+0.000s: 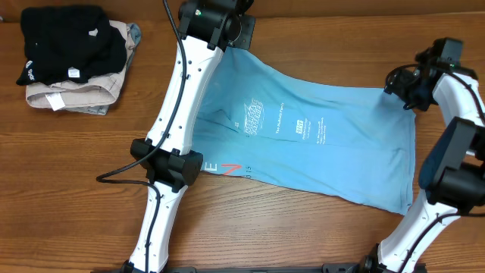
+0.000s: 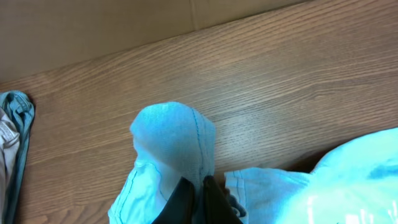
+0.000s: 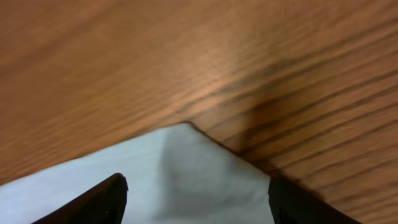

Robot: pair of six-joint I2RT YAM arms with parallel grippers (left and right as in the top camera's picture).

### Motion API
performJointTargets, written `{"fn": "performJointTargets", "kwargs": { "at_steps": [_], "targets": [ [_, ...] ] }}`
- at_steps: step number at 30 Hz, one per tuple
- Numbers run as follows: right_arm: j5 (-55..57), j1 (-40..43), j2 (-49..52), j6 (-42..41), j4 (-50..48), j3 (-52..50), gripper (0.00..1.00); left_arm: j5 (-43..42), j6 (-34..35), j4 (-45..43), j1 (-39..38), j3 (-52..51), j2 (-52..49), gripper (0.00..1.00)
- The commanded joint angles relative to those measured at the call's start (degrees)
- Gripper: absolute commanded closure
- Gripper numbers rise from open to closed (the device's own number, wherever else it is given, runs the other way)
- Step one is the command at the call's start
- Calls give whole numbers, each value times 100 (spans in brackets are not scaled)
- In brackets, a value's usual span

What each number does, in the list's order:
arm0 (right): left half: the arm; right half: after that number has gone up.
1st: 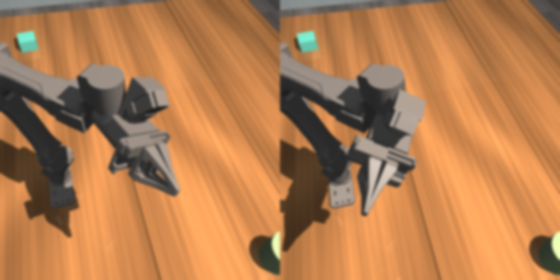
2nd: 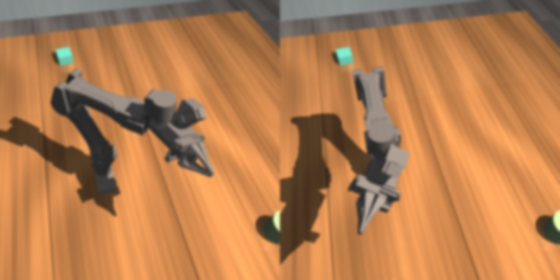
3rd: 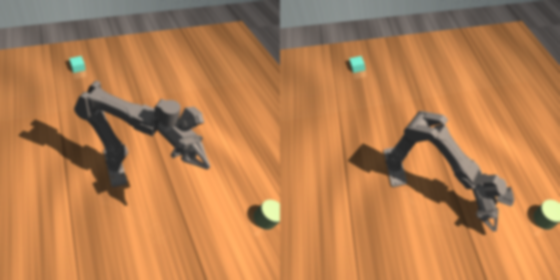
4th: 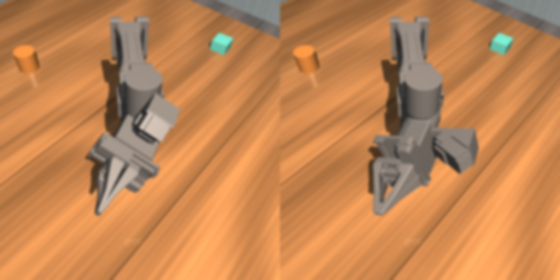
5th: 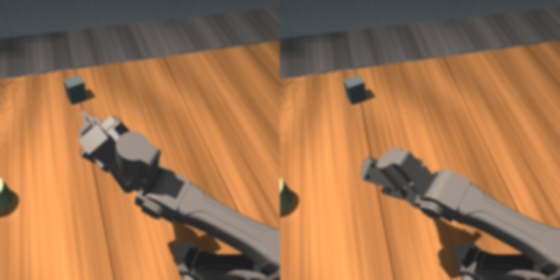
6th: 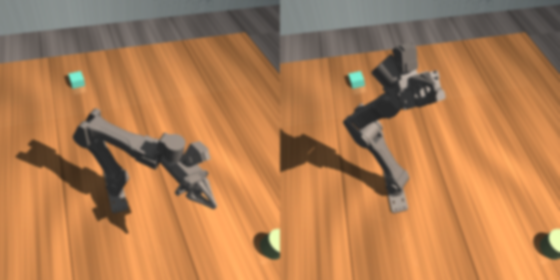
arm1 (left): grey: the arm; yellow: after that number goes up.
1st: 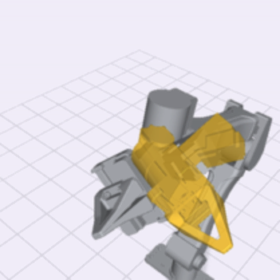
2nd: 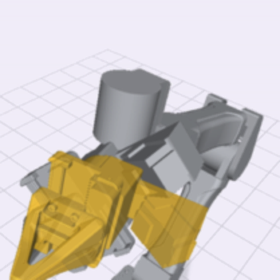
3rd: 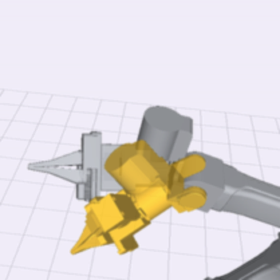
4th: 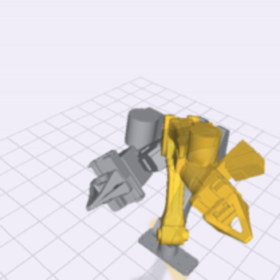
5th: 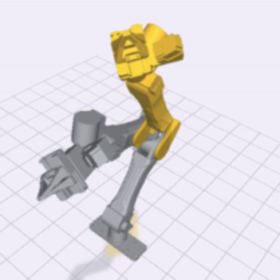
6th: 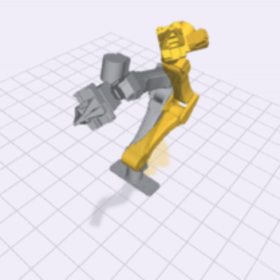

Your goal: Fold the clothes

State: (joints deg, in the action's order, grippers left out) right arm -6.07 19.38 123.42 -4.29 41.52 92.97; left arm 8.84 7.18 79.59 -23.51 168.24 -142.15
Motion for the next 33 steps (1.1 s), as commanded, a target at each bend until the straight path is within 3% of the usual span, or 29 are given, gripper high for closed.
{"fn": "performJointTargets", "kwargs": {
  "at_steps": [1, 3, 8, 13, 16, 19, 25, 26, 28, 30, 33],
  "targets": [
    [234, 26, 138, 4, -72, -35, 24, 28, 81, 2, 39, 24, -11, 96],
    [378, 35, 186, 15, -87, -35, 26, 28, 81, 13, 39, 24, -11, 96],
    [605, 35, 221, 387, -94, -35, 41, 28, 81, 57, 39, 24, -13, 96],
    [601, 35, 221, 476, -92, -35, 67, 28, 81, 59, 39, 24, -13, 96],
    [603, 35, 221, 476, -70, -35, 92, 28, 81, 94, 39, 24, -13, 96],
    [603, 35, 221, 479, 11, -35, 96, 20, 81, 98, 37, 24, -13, 96],
    [608, 33, 221, 476, 133, -35, 96, 13, 81, 109, 39, 24, -13, 96],
    [605, 33, 221, 476, 101, -35, 87, 13, 81, 111, 39, 24, -13, 96],
    [605, 52, 221, 476, 22, -35, 35, 13, 81, 116, 39, 24, -13, 96],
    [605, 59, 221, 476, -13, -35, 29, 13, 81, 120, 39, 24, -13, 96],
    [605, 61, 234, 479, -35, -35, 30, 11, 83, 122, 39, 24, -13, 96]
  ]
}}
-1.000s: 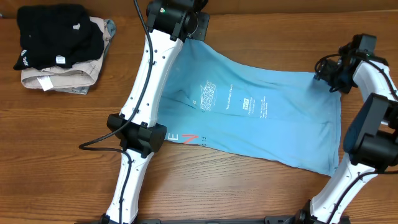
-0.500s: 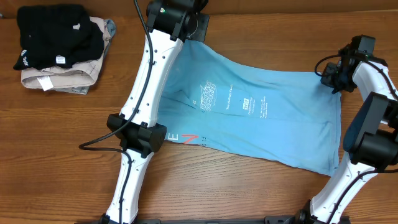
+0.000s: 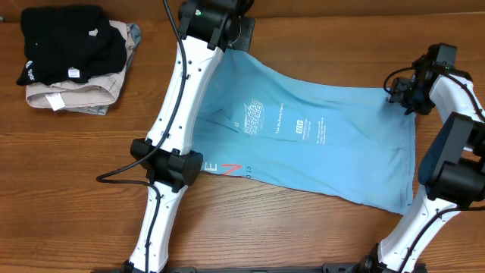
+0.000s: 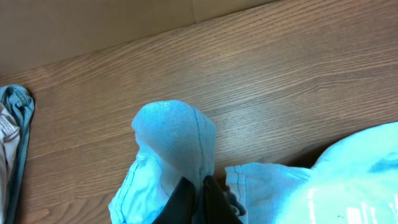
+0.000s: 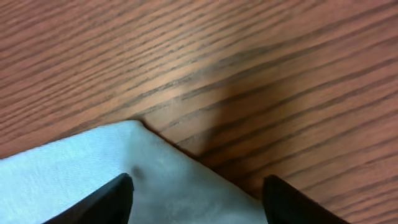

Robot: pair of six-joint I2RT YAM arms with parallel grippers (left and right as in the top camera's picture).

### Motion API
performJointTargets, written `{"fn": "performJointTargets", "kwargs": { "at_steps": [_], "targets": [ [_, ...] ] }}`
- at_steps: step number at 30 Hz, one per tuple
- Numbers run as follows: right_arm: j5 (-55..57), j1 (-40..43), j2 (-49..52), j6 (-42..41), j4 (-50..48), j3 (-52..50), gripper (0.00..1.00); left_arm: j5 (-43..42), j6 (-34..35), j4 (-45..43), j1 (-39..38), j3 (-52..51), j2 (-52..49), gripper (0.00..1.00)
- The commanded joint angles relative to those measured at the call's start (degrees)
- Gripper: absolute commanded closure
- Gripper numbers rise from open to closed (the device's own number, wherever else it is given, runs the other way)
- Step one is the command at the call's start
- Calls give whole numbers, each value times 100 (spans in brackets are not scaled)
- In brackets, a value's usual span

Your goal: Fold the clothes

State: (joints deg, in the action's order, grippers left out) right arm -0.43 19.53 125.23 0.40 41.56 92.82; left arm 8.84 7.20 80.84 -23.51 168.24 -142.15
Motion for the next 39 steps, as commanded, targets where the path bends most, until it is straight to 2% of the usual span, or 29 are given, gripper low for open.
{"fn": "performJointTargets", "kwargs": {
  "at_steps": [1, 4, 6, 8, 12, 19, 24, 29, 33, 34, 37, 39],
  "targets": [
    [39, 46, 70, 9, -39, -20, 31, 11, 85, -2, 39, 24, -13, 96],
    [35, 46, 175, 7, -17, -20, 38, 11, 122, -2, 39, 24, -13, 96],
    [35, 46, 240, 7, 31, -20, 48, 13, 122, 0, 39, 24, -13, 96],
    [37, 46, 258, 7, 76, -20, 68, 13, 120, 0, 39, 24, -13, 96],
    [35, 46, 205, -42, 94, -11, 96, 13, 122, 0, 39, 24, -13, 96],
    [-535, 26, -358, -39, 367, -9, 96, 9, 273, 35, 103, 24, -13, 96],
    [-916, -269, -846, -37, 964, -9, 96, 7, 273, 24, 105, 24, -13, 96],
    [-737, -940, -881, -129, 1714, -59, 96, -42, 361, -7, 105, 24, -13, 96],
    [42, -1565, -881, -774, 2059, -310, 96, -120, 358, -26, 105, 24, -13, 96],
    [173, -1690, -881, -927, 2140, -385, 92, -118, 358, -28, 105, 24, -13, 96],
    [208, -1978, -881, -1014, 2304, -623, 71, -116, 356, -26, 105, 24, -13, 96],
    [210, -2083, -881, -1012, 2378, -682, 64, -118, 356, -28, 105, 24, -13, 96]
  ]
}}
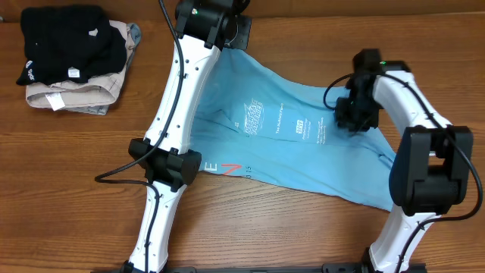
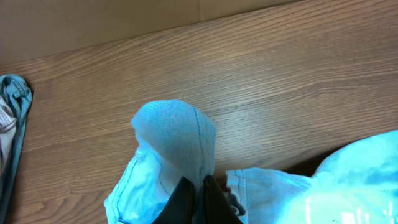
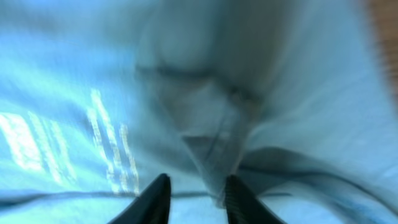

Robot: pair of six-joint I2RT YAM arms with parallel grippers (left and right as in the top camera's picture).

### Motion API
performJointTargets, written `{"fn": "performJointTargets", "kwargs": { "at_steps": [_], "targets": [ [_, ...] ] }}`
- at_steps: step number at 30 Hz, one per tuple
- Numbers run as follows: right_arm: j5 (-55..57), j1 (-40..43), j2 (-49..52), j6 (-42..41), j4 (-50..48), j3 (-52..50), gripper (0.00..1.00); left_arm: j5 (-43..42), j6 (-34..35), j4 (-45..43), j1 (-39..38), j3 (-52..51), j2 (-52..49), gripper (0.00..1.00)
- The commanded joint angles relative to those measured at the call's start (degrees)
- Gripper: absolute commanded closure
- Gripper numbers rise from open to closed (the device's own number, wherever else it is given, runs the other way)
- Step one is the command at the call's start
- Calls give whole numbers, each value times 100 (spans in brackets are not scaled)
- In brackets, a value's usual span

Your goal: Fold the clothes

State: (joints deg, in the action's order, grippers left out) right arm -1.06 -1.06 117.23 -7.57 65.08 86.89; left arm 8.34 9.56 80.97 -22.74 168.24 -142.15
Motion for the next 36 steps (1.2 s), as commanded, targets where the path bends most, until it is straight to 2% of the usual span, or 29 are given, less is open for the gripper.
{"fn": "performJointTargets", "kwargs": {
  "at_steps": [1, 11, 21, 28, 34, 36],
  "targets": [
    [271, -39, -90, -214, 31, -90, 62, -68, 120, -46, 28, 24, -13, 96],
    [59, 459, -538, -295, -400, 101, 53, -70, 120, -63, 28, 24, -13, 96],
    [-922, 629, -514, -120, -1314, -544, 54, -72, 122, -59, 28, 24, -13, 96],
    [-890, 629, -509, -127, -2017, -1189, 54, -72, 120, -57, 28, 24, -13, 96],
    [-892, 629, -509, -146, -2380, -1263, 55, -70, 122, -28, 28, 24, -13, 96],
    [-892, 629, -509, -146, -2465, -1263, 59, -68, 120, -17, 28, 24, -13, 96]
  ]
}}
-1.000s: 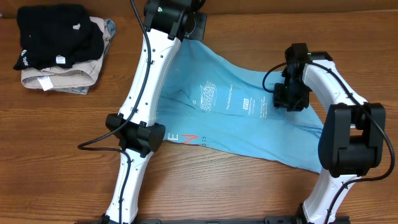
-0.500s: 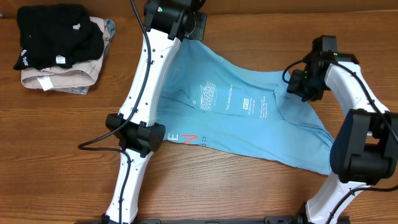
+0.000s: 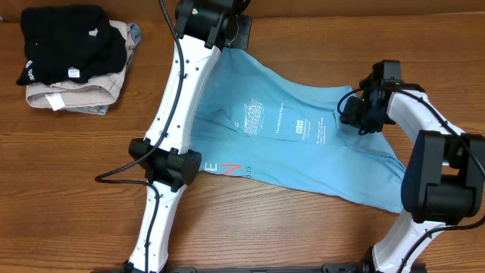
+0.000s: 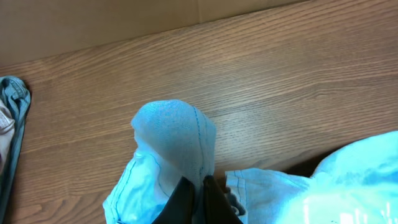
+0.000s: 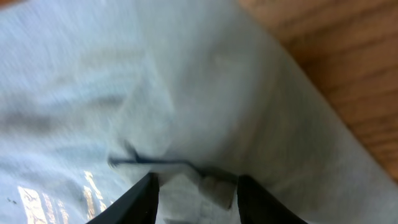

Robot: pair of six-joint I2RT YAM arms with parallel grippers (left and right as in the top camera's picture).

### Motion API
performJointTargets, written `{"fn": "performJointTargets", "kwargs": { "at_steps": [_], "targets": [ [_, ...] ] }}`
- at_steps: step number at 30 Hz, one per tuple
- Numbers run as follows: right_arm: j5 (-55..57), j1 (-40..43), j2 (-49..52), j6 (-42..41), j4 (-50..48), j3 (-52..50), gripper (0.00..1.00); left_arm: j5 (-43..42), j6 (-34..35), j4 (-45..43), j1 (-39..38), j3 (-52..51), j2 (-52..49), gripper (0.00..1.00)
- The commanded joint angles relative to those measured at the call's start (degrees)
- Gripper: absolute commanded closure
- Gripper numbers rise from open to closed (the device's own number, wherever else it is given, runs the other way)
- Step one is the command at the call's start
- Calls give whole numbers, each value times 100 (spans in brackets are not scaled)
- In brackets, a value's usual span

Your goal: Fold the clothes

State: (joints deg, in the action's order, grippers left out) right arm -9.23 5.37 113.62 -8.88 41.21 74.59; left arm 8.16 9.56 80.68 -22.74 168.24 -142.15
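A light blue T-shirt (image 3: 288,129) with white print lies spread across the wooden table. At its far left corner my left gripper (image 4: 198,186) is shut on a raised fold of the shirt's hem (image 4: 177,134). My right gripper (image 3: 362,112) rests low on the shirt's far right part, where the corner is drawn inward. Its fingers (image 5: 144,196) stand partly apart, with a small bunch of blue cloth (image 5: 199,186) lying between them.
A stack of folded clothes (image 3: 72,57), black on top of beige, sits at the far left of the table. A black cable (image 3: 121,174) trails by the left arm's base. Bare wood (image 3: 303,227) lies in front of the shirt.
My right gripper has shifted slightly to the right on the shirt, and its fingers stand wider apart. The shirt's right corner stays drawn inward. The left gripper has not moved.
My right gripper stood open over the shirt's far right corner, then lower at that corner. Then it was further left with its fingers closed in on cloth, the corner pulled inward. Now it is just right of there, fingers wider. The left gripper held its fold throughout.
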Motion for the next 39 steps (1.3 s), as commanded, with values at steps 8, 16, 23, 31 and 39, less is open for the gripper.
{"fn": "performJointTargets", "kwargs": {
  "at_steps": [8, 16, 23, 31, 39],
  "targets": [
    [-72, -13, -149, -15, -192, -33, 91, -50, 120, 11, 28, 24, -13, 96],
    [-92, 22, -424, -59, 50, 275, 96, -4, 109, 7, 31, 26, -13, 96],
    [-68, 581, -990, -81, 732, 1862, 96, -13, 81, -15, 144, 114, -11, 94],
    [15, 1471, -990, 278, 831, 2940, 96, -31, 79, -306, 295, 118, -11, 89],
    [11, 1860, -990, 442, 1130, 2924, 96, -28, 72, -527, 372, 116, -11, 90]
  ]
}}
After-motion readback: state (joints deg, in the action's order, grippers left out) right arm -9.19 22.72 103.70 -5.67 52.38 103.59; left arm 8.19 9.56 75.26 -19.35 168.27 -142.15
